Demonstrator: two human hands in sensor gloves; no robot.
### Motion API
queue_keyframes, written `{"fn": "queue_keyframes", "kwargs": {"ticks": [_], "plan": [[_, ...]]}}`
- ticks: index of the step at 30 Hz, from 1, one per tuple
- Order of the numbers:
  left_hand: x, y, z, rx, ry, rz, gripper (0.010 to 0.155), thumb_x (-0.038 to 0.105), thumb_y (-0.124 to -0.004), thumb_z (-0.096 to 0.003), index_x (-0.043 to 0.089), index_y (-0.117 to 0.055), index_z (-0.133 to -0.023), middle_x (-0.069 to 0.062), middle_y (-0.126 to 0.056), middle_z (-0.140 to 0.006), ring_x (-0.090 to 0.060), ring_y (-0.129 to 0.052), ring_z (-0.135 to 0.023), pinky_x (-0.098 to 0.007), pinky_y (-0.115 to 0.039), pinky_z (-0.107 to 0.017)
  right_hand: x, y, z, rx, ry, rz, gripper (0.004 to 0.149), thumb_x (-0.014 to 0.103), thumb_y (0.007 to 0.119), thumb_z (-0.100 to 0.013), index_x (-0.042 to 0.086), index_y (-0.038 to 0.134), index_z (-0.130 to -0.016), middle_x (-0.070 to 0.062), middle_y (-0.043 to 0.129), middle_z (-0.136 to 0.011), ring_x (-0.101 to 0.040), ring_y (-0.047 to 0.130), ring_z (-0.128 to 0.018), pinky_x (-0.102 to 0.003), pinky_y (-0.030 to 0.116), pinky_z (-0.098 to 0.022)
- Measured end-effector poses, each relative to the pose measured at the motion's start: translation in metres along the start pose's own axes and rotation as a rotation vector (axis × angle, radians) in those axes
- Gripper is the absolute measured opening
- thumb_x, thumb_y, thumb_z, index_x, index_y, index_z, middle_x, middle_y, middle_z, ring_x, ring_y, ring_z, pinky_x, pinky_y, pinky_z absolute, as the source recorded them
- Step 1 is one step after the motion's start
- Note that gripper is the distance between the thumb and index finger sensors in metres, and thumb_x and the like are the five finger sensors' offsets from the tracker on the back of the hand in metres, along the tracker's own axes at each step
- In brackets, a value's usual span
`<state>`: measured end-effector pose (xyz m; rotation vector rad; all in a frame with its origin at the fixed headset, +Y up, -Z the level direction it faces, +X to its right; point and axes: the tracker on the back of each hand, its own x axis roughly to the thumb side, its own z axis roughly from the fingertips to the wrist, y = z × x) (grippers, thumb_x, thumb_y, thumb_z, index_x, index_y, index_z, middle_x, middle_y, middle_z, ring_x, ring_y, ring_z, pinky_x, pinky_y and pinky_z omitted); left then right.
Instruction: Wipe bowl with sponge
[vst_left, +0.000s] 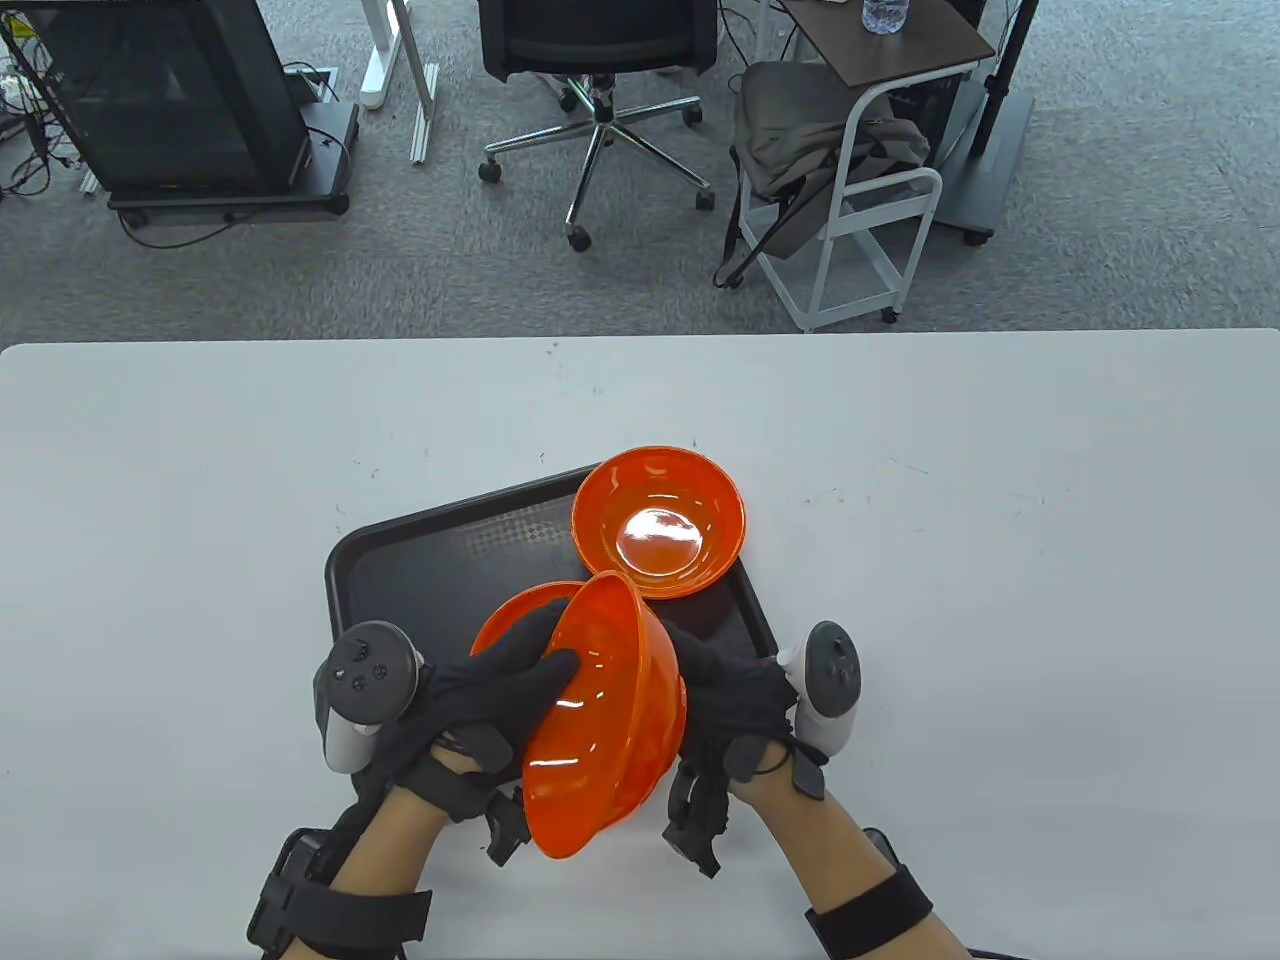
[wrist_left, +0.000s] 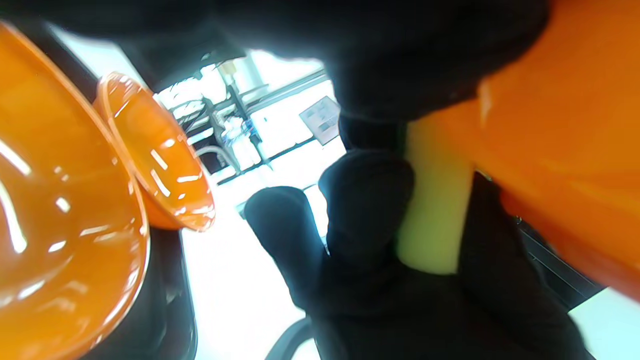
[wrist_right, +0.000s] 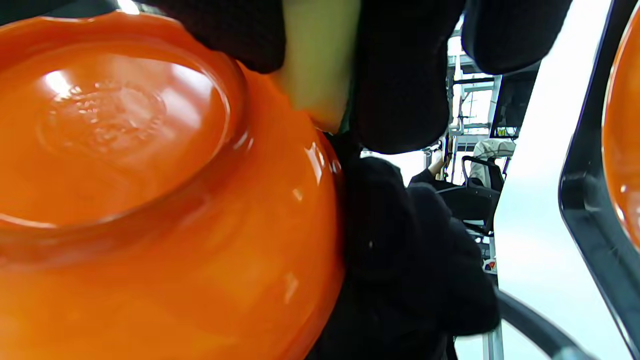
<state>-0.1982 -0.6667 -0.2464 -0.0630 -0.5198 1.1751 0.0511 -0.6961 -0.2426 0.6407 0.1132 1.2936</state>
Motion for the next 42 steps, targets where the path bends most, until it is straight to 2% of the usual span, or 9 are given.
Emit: {"fn": "queue_keyframes", "kwargs": {"ticks": [7, 12, 19, 26, 36, 42], "plan": [[0.005, 0.003, 0.004, 0.118, -0.027, -0.001, 0.061, 0.054, -0.076, -0.0528, 0.012, -0.072, -0.097, 0.009, -0.099, -0.029, -0.001, -0.095, 0.005, -0.022, -0.09, 0.002, -0.002, 0.01, 0.001, 0.035, 0.022, -0.014, 0.052, 0.026, 0.074, -0.054, 0.004, 0.055, -0.096, -0.028, 0.081, -0.089, -0.036, 0.099, -0.061, -0.067, 0.069, -0.055], [0.008, 0.013, 0.007, 0.211, -0.027, -0.092, 0.057, 0.054, -0.076, -0.0526, 0.014, -0.077, -0.094, 0.009, -0.098, -0.027, -0.001, -0.095, 0.005, -0.022, -0.09, 0.002, -0.007, 0.017, 0.002, 0.064, 0.054, -0.027, 0.053, 0.027, 0.074, -0.054, -0.001, 0.054, -0.094, -0.03, 0.082, -0.085, -0.036, 0.101, -0.057, -0.066, 0.071, -0.054], [-0.001, 0.036, 0.015, 0.387, 0.06, -0.119, 0.055, 0.052, -0.076, -0.0521, 0.011, -0.078, -0.089, 0.01, -0.098, -0.028, -0.002, -0.095, 0.005, -0.023, -0.09, 0.002, -0.012, 0.04, 0.004, 0.177, 0.114, -0.073, 0.054, 0.028, 0.074, -0.054, -0.006, 0.054, -0.091, -0.031, 0.084, -0.08, -0.034, 0.103, -0.053, -0.063, 0.073, -0.052], [-0.021, 0.056, 0.021, 0.52, 0.141, -0.131, 0.054, 0.049, -0.079, -0.0509, 0.008, -0.077, -0.087, 0.009, -0.099, -0.032, -0.004, -0.097, 0.002, -0.025, -0.091, -0.001, -0.007, 0.047, 0.005, 0.177, 0.118, -0.079, 0.055, 0.029, 0.075, -0.055, -0.01, 0.054, -0.088, -0.032, 0.085, -0.077, -0.034, 0.105, -0.051, -0.061, 0.075, -0.051], [-0.025, 0.064, 0.024, 0.56, 0.187, -0.131, 0.054, 0.047, -0.08, -0.0509, 0.007, -0.076, -0.086, 0.008, -0.1, -0.032, -0.005, -0.097, 0.002, -0.025, -0.091, 0.0, 0.01, 0.032, 0.005, 0.117, 0.026, -0.055, 0.054, 0.03, 0.076, -0.055, -0.009, 0.056, -0.087, -0.032, 0.087, -0.075, -0.033, 0.106, -0.049, -0.061, 0.076, -0.05], [-0.029, 0.067, 0.026, 0.545, 0.226, -0.138, 0.054, 0.047, -0.08, -0.0508, 0.006, -0.077, -0.086, 0.008, -0.1, -0.031, -0.004, -0.097, 0.003, -0.025, -0.091, 0.001, 0.027, 0.016, 0.007, 0.016, -0.08, -0.015, 0.053, 0.029, 0.076, -0.055, -0.006, 0.056, -0.09, -0.032, 0.085, -0.078, -0.034, 0.103, -0.052, -0.062, 0.074, -0.051]]}}
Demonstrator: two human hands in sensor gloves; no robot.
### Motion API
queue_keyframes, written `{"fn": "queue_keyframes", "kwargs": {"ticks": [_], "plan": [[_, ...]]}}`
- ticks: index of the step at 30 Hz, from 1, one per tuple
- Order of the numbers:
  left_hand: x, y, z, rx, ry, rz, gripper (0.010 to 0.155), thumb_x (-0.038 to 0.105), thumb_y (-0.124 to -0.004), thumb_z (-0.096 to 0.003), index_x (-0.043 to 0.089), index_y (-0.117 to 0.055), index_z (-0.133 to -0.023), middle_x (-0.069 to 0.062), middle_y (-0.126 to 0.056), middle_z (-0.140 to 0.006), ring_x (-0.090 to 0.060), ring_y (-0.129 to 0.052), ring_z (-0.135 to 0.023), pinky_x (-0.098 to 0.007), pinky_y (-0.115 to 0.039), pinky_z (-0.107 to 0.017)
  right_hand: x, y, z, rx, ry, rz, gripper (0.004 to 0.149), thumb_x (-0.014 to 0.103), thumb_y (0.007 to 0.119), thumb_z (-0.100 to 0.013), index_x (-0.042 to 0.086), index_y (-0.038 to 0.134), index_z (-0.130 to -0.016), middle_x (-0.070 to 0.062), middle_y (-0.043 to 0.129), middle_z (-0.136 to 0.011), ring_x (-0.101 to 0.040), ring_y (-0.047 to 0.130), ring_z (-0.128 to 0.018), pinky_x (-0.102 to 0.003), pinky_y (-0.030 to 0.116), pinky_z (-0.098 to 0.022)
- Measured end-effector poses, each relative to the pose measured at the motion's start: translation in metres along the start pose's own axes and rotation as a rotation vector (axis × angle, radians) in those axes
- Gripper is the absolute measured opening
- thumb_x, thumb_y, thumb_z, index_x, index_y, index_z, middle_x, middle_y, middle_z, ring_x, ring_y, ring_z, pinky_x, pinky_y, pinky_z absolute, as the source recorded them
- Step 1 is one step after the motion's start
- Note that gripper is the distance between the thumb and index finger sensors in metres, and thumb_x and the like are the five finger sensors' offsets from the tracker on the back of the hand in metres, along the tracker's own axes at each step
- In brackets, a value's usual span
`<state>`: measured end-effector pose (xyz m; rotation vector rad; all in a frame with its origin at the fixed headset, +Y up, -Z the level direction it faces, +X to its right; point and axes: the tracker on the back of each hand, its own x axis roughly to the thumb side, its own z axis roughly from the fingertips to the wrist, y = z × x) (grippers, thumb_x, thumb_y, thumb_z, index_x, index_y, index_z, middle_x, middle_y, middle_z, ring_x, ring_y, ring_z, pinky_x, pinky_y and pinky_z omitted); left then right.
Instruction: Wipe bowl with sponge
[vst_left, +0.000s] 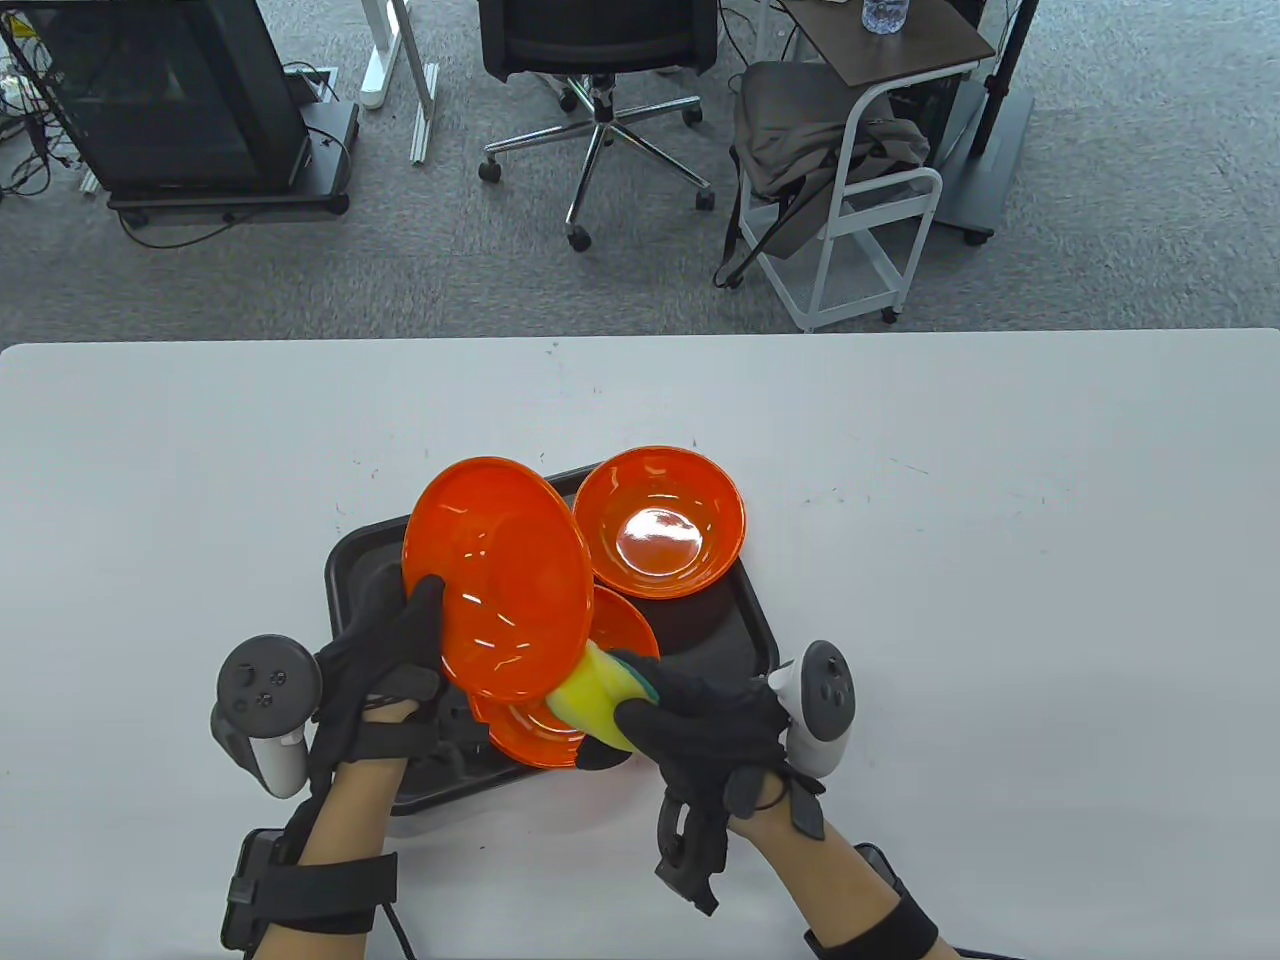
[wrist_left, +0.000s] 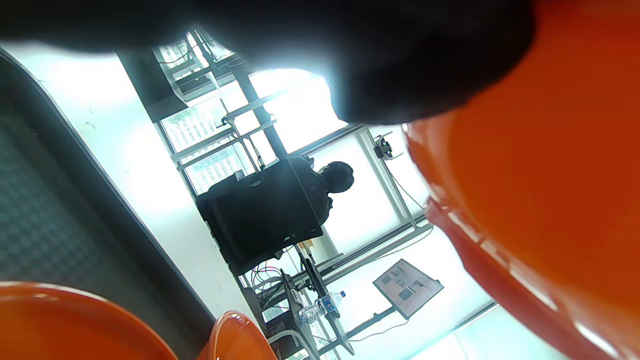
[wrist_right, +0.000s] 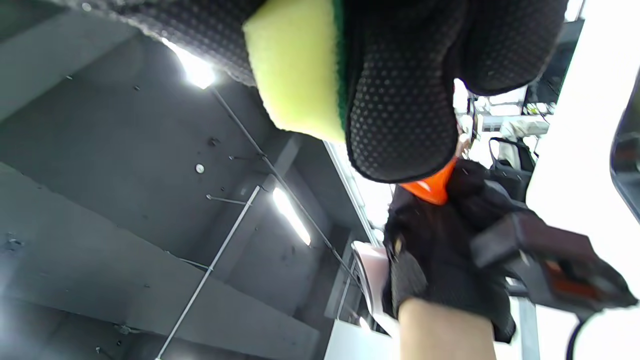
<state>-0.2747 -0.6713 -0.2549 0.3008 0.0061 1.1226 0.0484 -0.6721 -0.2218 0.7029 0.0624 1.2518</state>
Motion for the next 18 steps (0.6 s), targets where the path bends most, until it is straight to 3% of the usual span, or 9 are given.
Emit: {"fn": "queue_keyframes", "kwargs": {"ticks": [6, 12, 18], "plan": [[0.001, -0.005, 0.0, -0.072, 0.011, -0.049, 0.054, 0.047, -0.08, -0.051, 0.006, -0.076, -0.086, 0.008, -0.099, -0.031, -0.004, -0.096, 0.004, -0.025, -0.09, 0.001, 0.012, -0.013, 0.003, -0.093, -0.115, 0.209, 0.051, 0.03, 0.076, -0.055, 0.001, 0.059, -0.093, -0.029, 0.085, -0.082, -0.034, 0.101, -0.057, -0.063, 0.073, -0.052], [0.008, -0.008, 0.0, -0.113, -0.018, -0.077, 0.054, 0.047, -0.081, -0.0508, 0.006, -0.077, -0.086, 0.008, -0.099, -0.03, -0.004, -0.096, 0.005, -0.025, -0.09, 0.002, 0.012, -0.026, 0.006, -0.196, -0.135, 0.232, 0.05, 0.03, 0.076, -0.055, 0.009, 0.058, -0.097, -0.027, 0.08, -0.09, -0.037, 0.095, -0.066, -0.064, 0.07, -0.054], [0.019, -0.025, 0.002, -0.281, -0.103, -0.095, 0.054, 0.047, -0.08, -0.051, 0.006, -0.077, -0.086, 0.008, -0.099, -0.03, -0.004, -0.096, 0.005, -0.025, -0.09, 0.002, 0.011, -0.039, 0.01, -0.279, -0.132, 0.225, 0.049, 0.03, 0.074, -0.056, 0.019, 0.057, -0.1, -0.023, 0.072, -0.099, -0.043, 0.086, -0.077, -0.066, 0.065, -0.057]]}}
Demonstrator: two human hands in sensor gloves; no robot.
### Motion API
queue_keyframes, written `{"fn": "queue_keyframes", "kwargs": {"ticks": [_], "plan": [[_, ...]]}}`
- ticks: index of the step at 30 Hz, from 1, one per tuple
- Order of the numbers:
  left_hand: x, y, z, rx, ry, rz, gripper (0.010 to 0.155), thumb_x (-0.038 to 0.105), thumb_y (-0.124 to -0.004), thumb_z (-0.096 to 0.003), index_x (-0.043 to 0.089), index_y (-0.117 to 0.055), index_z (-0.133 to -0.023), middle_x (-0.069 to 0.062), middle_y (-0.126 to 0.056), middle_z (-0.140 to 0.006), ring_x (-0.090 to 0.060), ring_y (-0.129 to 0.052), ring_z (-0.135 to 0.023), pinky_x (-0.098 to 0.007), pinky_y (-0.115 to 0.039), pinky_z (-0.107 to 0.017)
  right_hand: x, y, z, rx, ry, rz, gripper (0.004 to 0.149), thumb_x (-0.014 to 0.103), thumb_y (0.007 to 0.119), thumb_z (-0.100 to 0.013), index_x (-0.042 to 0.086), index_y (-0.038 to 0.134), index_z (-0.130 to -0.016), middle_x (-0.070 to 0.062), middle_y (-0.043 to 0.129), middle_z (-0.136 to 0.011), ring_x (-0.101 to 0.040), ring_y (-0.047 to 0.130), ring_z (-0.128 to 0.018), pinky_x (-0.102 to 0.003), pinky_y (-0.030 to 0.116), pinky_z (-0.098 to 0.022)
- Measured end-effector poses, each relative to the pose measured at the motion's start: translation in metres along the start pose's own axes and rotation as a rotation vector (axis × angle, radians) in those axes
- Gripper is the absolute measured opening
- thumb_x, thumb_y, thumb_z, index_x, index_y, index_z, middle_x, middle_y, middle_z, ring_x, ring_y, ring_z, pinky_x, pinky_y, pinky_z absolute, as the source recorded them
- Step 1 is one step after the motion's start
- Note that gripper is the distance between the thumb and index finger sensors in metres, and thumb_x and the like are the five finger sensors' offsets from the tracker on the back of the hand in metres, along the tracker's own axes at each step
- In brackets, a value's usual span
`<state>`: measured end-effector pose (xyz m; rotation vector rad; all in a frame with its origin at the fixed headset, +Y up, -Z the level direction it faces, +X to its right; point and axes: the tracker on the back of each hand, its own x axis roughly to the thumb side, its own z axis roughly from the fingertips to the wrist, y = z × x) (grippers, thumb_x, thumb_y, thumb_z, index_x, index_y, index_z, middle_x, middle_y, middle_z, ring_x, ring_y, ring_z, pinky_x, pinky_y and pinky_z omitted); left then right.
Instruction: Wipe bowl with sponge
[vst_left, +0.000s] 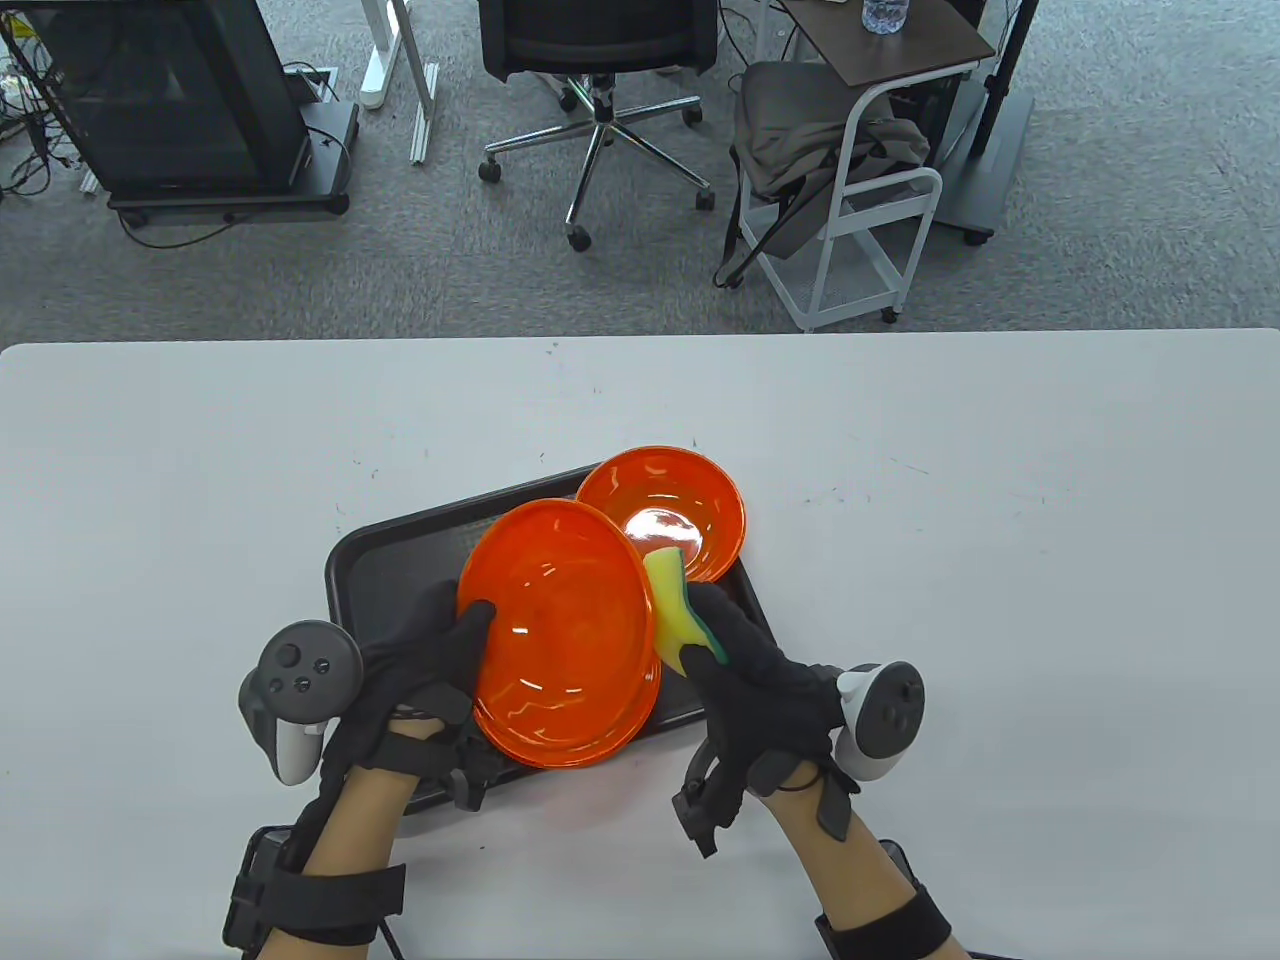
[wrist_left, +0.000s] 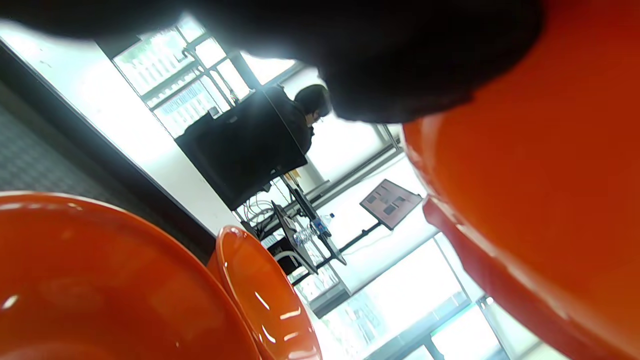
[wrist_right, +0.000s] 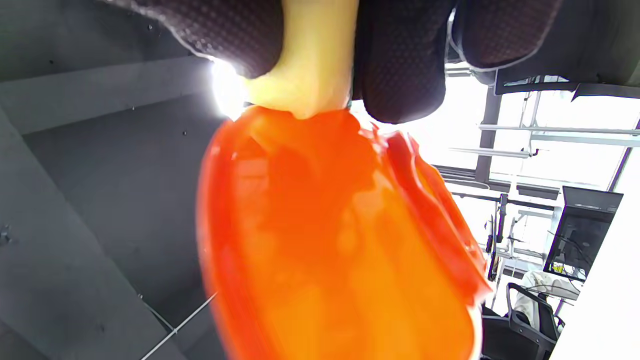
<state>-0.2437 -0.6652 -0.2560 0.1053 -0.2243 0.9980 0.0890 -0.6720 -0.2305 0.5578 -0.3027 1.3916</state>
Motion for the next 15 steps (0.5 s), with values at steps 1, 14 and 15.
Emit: {"fn": "queue_keyframes", "kwargs": {"ticks": [1, 14, 15], "plan": [[0.002, -0.002, 0.0, -0.014, -0.011, 0.001, 0.054, 0.047, -0.08, -0.051, 0.006, -0.077, -0.086, 0.008, -0.099, -0.03, -0.004, -0.096, 0.005, -0.025, -0.09, 0.002, -0.001, -0.001, 0.0, -0.005, 0.005, -0.01, 0.048, 0.03, 0.074, -0.056, 0.02, 0.057, -0.1, -0.022, 0.072, -0.1, -0.043, 0.085, -0.077, -0.066, 0.065, -0.057], [0.024, -0.031, 0.002, -0.23, -0.152, 0.235, 0.053, 0.048, -0.079, -0.0519, 0.007, -0.077, -0.086, 0.008, -0.099, -0.03, -0.004, -0.096, 0.004, -0.025, -0.09, 0.001, -0.023, 0.007, -0.001, 0.1, 0.157, -0.261, 0.049, 0.03, 0.073, -0.056, 0.017, 0.055, -0.1, -0.02, 0.076, -0.099, -0.043, 0.086, -0.08, -0.068, 0.063, -0.058], [0.025, -0.031, 0.002, -0.221, -0.17, 0.24, 0.053, 0.048, -0.08, -0.0516, 0.008, -0.077, -0.086, 0.009, -0.099, -0.03, -0.004, -0.096, 0.004, -0.025, -0.09, 0.001, -0.024, 0.01, 0.0, 0.116, 0.165, -0.26, 0.05, 0.03, 0.073, -0.056, 0.017, 0.055, -0.1, -0.021, 0.076, -0.098, -0.043, 0.087, -0.079, -0.068, 0.063, -0.058]]}}
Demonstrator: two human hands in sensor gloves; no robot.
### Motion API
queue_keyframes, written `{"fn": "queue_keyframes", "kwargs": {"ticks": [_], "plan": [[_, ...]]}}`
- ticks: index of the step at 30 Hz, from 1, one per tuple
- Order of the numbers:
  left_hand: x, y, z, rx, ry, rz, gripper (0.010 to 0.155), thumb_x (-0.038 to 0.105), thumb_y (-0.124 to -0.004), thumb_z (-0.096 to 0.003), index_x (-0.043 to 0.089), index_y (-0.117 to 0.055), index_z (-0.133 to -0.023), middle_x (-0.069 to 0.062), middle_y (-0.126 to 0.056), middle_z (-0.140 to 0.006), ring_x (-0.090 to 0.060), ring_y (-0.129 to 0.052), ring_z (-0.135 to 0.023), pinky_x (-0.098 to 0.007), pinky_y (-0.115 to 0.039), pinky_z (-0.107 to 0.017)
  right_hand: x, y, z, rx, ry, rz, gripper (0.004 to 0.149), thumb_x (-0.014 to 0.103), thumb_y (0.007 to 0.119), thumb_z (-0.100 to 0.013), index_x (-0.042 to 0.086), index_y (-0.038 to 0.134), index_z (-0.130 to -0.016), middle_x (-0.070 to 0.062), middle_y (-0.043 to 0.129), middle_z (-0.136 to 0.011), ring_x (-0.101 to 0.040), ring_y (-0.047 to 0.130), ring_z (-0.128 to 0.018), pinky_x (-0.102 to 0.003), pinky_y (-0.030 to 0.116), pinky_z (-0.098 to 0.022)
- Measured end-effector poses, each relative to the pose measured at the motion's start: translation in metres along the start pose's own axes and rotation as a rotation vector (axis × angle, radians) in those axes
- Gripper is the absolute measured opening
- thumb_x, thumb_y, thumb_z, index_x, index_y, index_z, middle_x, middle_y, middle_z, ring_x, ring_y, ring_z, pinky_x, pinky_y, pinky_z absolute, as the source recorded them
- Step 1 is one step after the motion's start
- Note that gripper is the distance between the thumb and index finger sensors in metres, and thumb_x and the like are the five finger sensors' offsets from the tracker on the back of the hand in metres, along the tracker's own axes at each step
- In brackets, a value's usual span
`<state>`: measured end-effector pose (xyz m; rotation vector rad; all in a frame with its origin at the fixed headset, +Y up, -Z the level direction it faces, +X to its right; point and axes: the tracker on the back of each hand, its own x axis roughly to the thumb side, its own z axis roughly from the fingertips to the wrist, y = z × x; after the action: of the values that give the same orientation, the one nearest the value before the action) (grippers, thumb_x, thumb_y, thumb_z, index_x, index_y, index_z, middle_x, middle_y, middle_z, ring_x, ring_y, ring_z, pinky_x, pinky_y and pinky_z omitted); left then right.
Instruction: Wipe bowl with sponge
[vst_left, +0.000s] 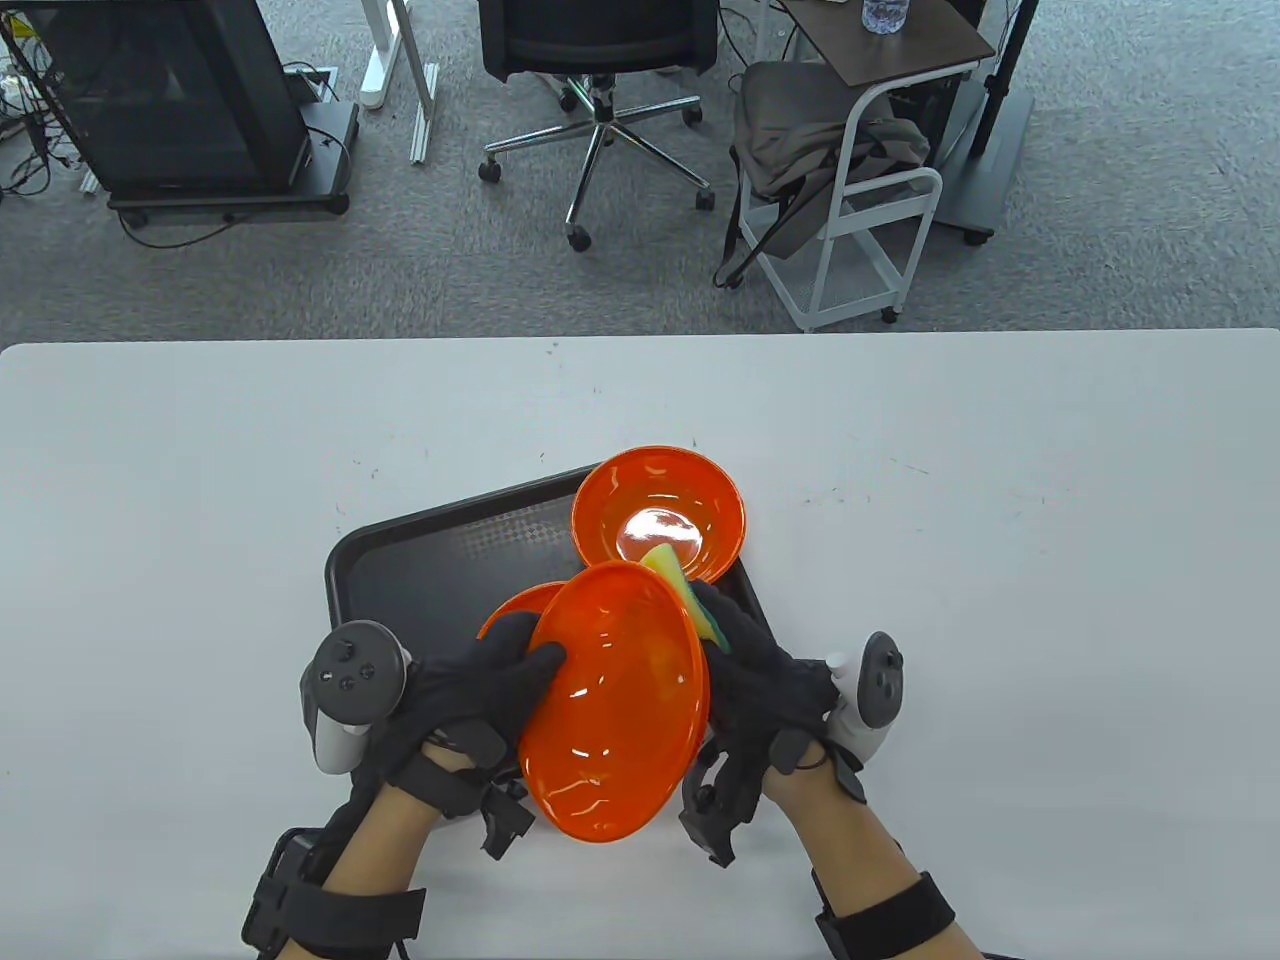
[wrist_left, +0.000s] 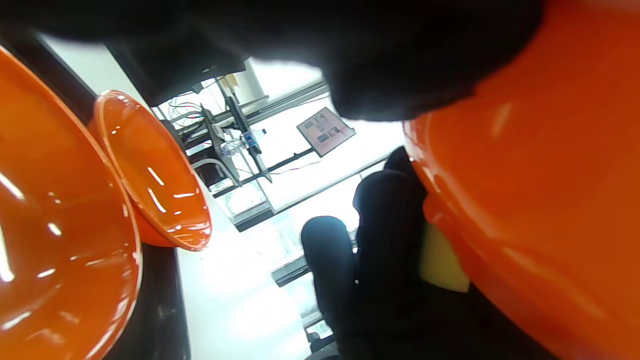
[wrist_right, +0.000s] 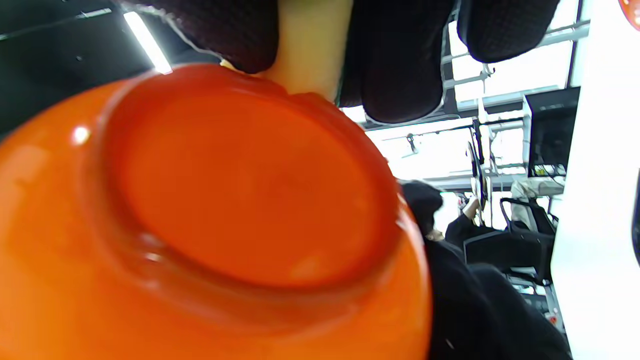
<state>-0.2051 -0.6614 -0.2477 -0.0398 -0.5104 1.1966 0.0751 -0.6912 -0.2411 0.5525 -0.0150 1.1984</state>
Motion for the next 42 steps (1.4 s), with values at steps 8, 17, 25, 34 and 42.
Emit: {"fn": "queue_keyframes", "kwargs": {"ticks": [8, 17, 25, 34, 42], "plan": [[0.005, -0.001, 0.002, 0.074, -0.066, 0.041, 0.053, 0.049, -0.079, -0.0518, 0.009, -0.076, -0.087, 0.009, -0.099, -0.03, -0.004, -0.096, 0.004, -0.025, -0.09, 0.001, -0.012, 0.018, 0.001, 0.118, 0.079, 0.003, 0.051, 0.029, 0.073, -0.056, 0.009, 0.053, -0.098, -0.024, 0.079, -0.093, -0.04, 0.093, -0.073, -0.067, 0.066, -0.057], [0.001, 0.023, 0.011, 0.264, -0.046, 0.009, 0.053, 0.049, -0.079, -0.0521, 0.009, -0.076, -0.087, 0.009, -0.099, -0.031, -0.004, -0.096, 0.003, -0.025, -0.09, 0.0, -0.017, 0.041, 0.005, 0.209, 0.118, 0.06, 0.054, 0.03, 0.074, -0.055, -0.001, 0.053, -0.094, -0.028, 0.083, -0.085, -0.039, 0.098, -0.064, -0.065, 0.07, -0.055], [-0.01, 0.044, 0.017, 0.392, 0.019, -0.024, 0.053, 0.049, -0.079, -0.052, 0.009, -0.076, -0.087, 0.01, -0.098, -0.031, -0.003, -0.096, 0.003, -0.025, -0.09, 0.0, -0.005, 0.038, 0.003, 0.193, 0.055, 0.105, 0.054, 0.03, 0.075, -0.055, -0.003, 0.056, -0.092, -0.03, 0.085, -0.081, -0.039, 0.1, -0.061, -0.063, 0.072, -0.053], [-0.016, 0.053, 0.02, 0.437, 0.085, -0.066, 0.053, 0.048, -0.079, -0.052, 0.009, -0.076, -0.087, 0.009, -0.098, -0.031, -0.004, -0.095, 0.004, -0.025, -0.09, 0.0, 0.016, 0.025, 0.0, 0.123, -0.049, 0.115, 0.052, 0.03, 0.076, -0.055, -0.001, 0.057, -0.093, -0.029, 0.086, -0.081, -0.039, 0.099, -0.06, -0.064, 0.071, -0.053], [-0.016, 0.046, 0.018, 0.37, 0.113, -0.093, 0.053, 0.048, -0.079, -0.052, 0.008, -0.076, -0.087, 0.009, -0.099, -0.03, -0.003, -0.095, 0.004, -0.025, -0.09, 0.001, 0.021, 0.014, 0.002, 0.024, -0.116, 0.184, 0.051, 0.03, 0.076, -0.055, 0.003, 0.058, -0.095, -0.028, 0.084, -0.084, -0.039, 0.097, -0.063, -0.064, 0.071, -0.054]]}}
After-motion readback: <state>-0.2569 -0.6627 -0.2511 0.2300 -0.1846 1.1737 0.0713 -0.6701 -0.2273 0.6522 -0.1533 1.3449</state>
